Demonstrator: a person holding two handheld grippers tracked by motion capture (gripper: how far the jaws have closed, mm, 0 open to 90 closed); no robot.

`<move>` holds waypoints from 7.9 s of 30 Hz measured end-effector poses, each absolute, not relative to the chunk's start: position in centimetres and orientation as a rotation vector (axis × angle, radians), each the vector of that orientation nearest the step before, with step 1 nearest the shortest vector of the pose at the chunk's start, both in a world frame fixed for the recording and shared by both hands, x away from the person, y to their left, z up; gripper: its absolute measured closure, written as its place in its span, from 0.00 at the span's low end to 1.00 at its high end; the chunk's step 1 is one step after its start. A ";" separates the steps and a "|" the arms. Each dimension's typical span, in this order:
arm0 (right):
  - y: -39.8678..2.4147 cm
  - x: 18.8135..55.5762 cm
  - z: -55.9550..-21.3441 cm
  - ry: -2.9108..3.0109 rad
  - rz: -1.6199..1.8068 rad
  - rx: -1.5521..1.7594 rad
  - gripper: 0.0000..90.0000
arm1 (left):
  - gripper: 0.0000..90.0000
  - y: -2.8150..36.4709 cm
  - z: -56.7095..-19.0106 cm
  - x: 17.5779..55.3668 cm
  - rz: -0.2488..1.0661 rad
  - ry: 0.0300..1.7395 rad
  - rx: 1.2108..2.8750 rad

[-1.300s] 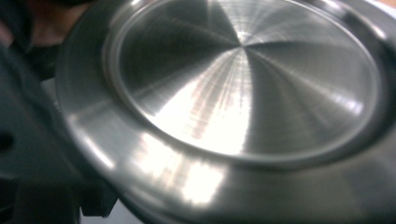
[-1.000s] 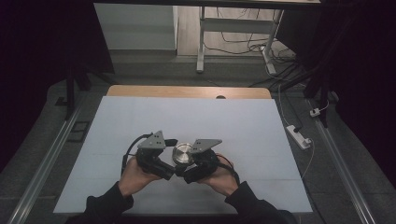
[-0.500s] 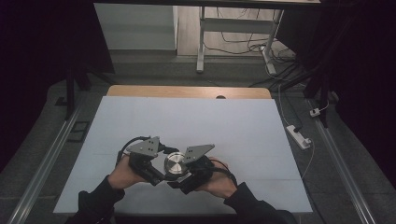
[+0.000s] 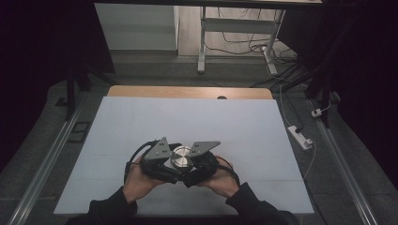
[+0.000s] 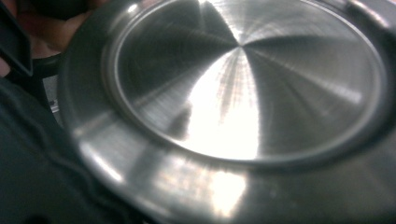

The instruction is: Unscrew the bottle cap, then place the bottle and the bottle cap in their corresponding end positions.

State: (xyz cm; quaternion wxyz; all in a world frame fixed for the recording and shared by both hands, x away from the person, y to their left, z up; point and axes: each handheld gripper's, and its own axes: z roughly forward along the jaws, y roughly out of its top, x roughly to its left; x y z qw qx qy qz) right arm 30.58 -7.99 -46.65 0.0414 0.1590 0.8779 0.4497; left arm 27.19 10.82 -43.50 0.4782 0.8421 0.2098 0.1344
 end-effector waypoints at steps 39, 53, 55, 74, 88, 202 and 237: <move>-7.9 29.7 -45.5 2.699 1.505 0.377 0.16 | 0.17 14.5 -42.2 29.0 0.024 0.276 1.977; -7.3 29.3 -45.7 2.729 1.477 0.335 0.16 | 0.21 13.1 -42.8 28.2 0.121 0.289 2.053; -7.6 29.7 -45.8 2.707 1.454 0.406 0.16 | 0.21 12.2 -42.8 27.8 0.201 0.389 2.059; -7.5 29.7 -45.9 2.721 1.480 0.389 0.16 | 0.12 14.4 -41.9 29.1 -0.006 0.389 2.008; -7.6 29.7 -46.2 2.732 1.468 0.347 0.16 | 0.23 14.2 -42.3 29.1 -0.001 0.306 2.026; -9.1 39.6 -47.4 2.471 1.304 0.680 0.16 | 0.23 11.1 -50.2 28.9 0.136 0.337 2.184; -5.5 45.0 -50.2 2.446 1.223 0.738 0.16 | 0.23 10.6 -53.8 31.9 0.177 0.490 2.335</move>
